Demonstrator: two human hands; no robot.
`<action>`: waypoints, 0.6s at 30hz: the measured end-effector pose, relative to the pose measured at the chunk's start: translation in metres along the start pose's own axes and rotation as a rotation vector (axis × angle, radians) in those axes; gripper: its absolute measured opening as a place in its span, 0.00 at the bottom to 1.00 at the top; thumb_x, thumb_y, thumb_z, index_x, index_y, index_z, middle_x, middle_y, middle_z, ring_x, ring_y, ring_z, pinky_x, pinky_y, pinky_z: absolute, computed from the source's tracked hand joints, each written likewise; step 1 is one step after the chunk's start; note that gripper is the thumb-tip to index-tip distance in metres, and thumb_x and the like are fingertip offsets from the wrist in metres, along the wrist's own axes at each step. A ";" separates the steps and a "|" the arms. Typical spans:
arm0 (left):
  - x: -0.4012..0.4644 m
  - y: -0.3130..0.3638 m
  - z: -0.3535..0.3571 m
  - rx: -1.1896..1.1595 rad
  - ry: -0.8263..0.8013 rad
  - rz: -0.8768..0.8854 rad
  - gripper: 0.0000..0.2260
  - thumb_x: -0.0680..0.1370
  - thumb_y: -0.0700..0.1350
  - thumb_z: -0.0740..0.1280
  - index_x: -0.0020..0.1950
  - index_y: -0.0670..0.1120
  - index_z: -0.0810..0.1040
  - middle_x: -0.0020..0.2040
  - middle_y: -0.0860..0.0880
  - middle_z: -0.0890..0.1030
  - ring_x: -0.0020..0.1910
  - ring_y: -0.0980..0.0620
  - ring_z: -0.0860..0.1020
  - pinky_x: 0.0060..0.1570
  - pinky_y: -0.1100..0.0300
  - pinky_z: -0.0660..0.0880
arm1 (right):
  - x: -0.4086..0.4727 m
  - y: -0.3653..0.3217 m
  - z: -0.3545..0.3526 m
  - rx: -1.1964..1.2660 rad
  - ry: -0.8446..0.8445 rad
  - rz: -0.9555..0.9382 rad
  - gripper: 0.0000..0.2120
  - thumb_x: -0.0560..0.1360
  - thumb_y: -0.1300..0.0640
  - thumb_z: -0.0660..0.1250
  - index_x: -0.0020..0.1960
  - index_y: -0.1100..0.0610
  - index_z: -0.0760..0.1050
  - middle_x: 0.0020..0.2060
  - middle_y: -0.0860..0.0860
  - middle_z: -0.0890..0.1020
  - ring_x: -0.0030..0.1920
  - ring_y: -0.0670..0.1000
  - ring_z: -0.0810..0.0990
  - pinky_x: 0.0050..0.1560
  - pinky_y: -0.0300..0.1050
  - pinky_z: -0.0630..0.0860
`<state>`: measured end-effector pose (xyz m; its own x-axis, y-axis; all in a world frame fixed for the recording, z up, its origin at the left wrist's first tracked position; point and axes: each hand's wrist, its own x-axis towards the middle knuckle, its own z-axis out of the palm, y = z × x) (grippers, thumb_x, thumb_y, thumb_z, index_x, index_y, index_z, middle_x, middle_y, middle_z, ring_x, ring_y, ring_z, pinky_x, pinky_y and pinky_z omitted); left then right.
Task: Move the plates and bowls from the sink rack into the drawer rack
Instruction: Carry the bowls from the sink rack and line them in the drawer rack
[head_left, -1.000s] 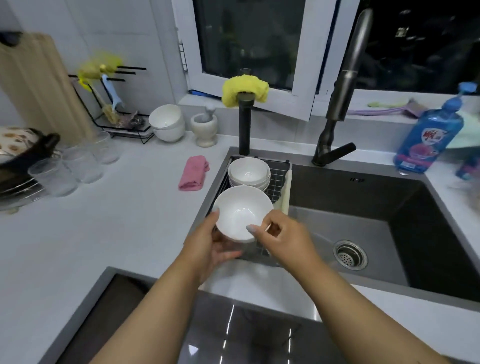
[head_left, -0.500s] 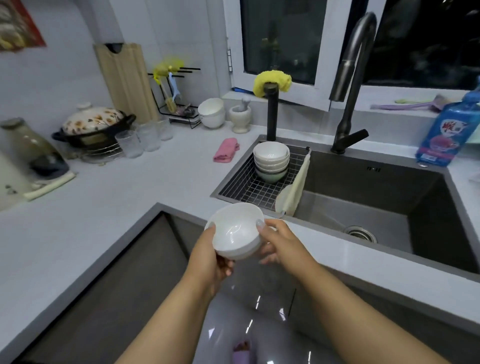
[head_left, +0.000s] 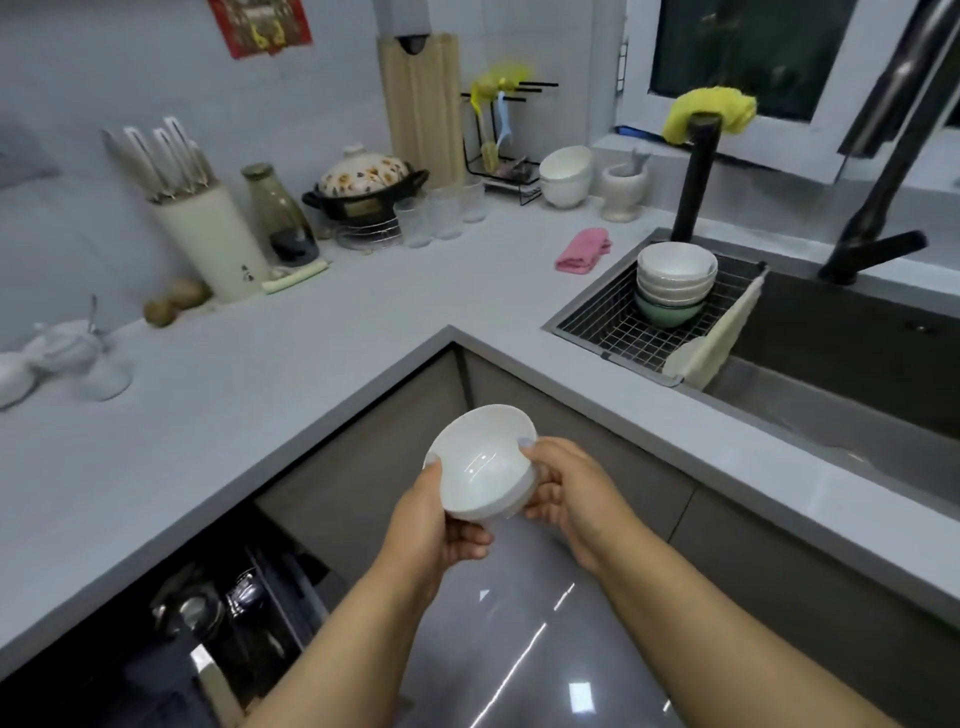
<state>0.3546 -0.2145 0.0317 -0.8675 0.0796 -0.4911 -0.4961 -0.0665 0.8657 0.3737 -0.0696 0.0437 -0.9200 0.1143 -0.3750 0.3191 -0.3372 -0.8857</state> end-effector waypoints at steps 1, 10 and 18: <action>-0.004 -0.002 -0.008 0.013 0.022 -0.003 0.24 0.82 0.58 0.52 0.56 0.39 0.74 0.32 0.37 0.76 0.25 0.45 0.75 0.24 0.59 0.74 | -0.001 0.003 0.006 -0.012 0.003 0.001 0.08 0.74 0.54 0.66 0.51 0.57 0.75 0.28 0.47 0.75 0.28 0.47 0.72 0.33 0.42 0.70; -0.043 -0.019 -0.107 -0.049 0.274 0.026 0.25 0.82 0.58 0.51 0.46 0.40 0.78 0.28 0.42 0.80 0.28 0.46 0.75 0.31 0.58 0.73 | -0.012 0.036 0.093 -0.173 -0.096 0.003 0.04 0.75 0.54 0.63 0.45 0.54 0.74 0.30 0.49 0.72 0.29 0.48 0.69 0.30 0.40 0.65; -0.098 -0.069 -0.252 -0.172 0.521 -0.038 0.23 0.83 0.56 0.52 0.47 0.38 0.76 0.34 0.41 0.80 0.27 0.49 0.75 0.25 0.60 0.72 | -0.051 0.101 0.212 -0.315 -0.343 0.046 0.11 0.74 0.49 0.64 0.52 0.54 0.75 0.35 0.50 0.75 0.34 0.49 0.72 0.38 0.45 0.70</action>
<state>0.4651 -0.4686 -0.0045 -0.7304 -0.4153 -0.5423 -0.4881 -0.2380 0.8397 0.4049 -0.3073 0.0317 -0.9086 -0.2272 -0.3504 0.3658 -0.0283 -0.9303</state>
